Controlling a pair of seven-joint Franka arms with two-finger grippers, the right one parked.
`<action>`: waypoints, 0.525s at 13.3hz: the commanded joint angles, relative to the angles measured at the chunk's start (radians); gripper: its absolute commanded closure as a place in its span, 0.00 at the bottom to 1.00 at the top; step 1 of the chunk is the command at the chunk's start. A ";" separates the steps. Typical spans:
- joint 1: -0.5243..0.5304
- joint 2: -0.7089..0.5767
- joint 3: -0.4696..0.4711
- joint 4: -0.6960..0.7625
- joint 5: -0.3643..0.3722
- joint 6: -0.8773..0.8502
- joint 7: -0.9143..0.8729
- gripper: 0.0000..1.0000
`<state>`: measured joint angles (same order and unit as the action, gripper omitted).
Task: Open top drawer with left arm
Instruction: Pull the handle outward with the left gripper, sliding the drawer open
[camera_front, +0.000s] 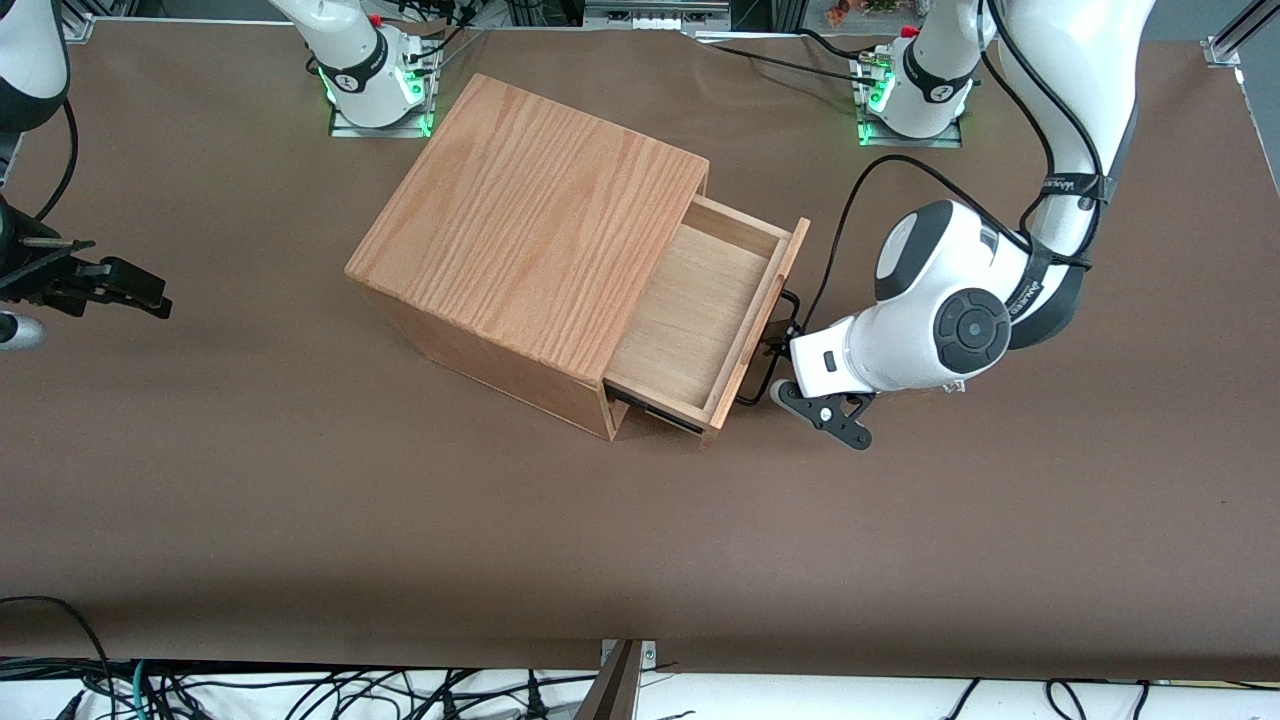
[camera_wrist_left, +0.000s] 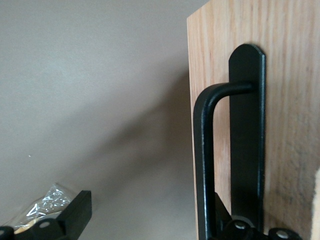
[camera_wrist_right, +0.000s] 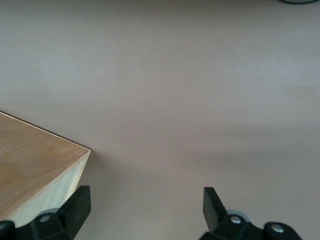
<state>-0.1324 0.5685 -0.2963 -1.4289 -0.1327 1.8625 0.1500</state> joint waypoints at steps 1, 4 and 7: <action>0.036 0.008 0.009 0.022 0.050 -0.009 0.086 0.00; 0.053 0.007 0.009 0.025 0.051 -0.023 0.088 0.00; 0.059 0.002 0.009 0.024 0.053 -0.025 0.112 0.00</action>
<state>-0.0884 0.5699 -0.2945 -1.4289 -0.1324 1.8593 0.1974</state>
